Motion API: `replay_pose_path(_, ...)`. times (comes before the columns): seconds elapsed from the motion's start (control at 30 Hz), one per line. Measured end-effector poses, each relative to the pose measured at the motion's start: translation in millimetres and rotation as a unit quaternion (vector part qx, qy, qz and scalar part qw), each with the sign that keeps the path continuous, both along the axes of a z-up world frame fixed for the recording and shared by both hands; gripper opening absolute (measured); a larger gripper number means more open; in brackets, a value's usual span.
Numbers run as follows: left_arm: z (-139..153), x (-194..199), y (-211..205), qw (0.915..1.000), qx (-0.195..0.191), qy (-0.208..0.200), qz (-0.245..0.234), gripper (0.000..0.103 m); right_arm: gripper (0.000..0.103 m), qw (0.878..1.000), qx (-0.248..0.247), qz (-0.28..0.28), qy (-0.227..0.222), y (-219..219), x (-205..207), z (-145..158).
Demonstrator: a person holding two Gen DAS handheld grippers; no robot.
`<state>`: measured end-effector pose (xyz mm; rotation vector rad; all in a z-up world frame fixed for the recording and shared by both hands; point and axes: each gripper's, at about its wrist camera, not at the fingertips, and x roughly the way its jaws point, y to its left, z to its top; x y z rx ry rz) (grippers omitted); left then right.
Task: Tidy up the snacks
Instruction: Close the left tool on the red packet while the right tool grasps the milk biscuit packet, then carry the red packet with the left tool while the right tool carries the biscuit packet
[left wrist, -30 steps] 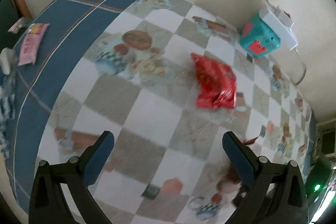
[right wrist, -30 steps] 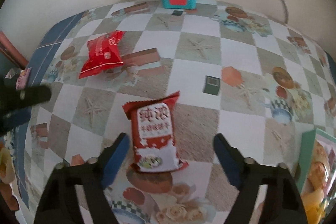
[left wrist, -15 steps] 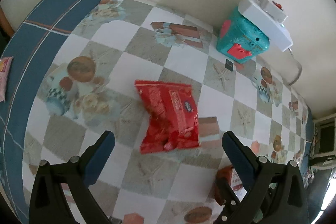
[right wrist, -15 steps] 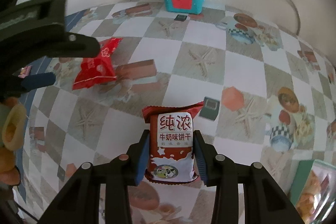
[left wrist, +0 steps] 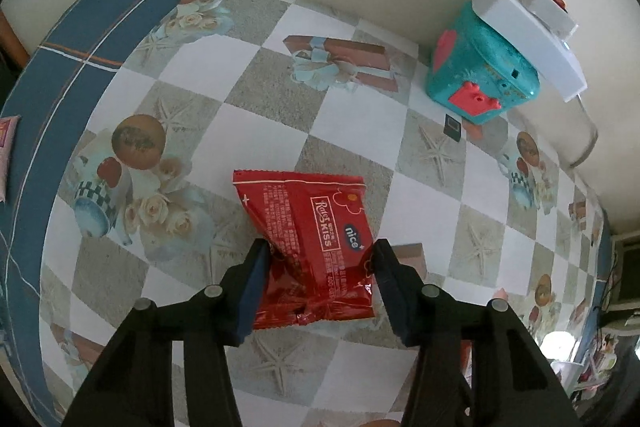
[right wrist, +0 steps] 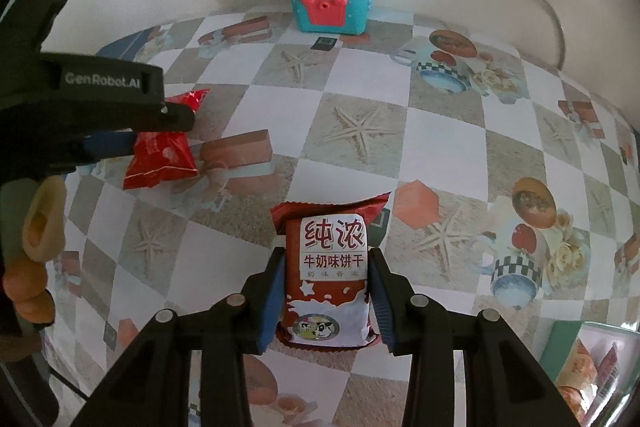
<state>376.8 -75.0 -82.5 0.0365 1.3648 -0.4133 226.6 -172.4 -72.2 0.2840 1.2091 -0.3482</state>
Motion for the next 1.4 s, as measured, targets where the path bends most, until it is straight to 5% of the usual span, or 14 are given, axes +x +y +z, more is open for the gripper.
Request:
replay_pose_path(0.27,17.0,-34.2,17.6,0.9994,-0.019,0.008,0.027,0.051,0.042,1.0,0.016,-0.016,-0.017,5.5,-28.6,21.4)
replay_pose_path(0.67,61.1,-146.9,55.1,0.9947,-0.061,-0.009,0.083,0.051,0.042,0.997,0.017,-0.075,-0.033,20.9,-119.5,50.3)
replay_pose_path(1.0,93.7,-224.7,50.6,0.9941,-0.055,-0.059,0.072,0.051,0.042,0.99,0.011,-0.122,-0.072,23.8,-196.5,83.4)
replay_pose_path(1.4,109.2,-263.9,33.2,0.9942,-0.046,-0.086,0.046,0.051,0.042,0.985,0.013,-0.132,-0.11,12.9,-235.3,109.3)
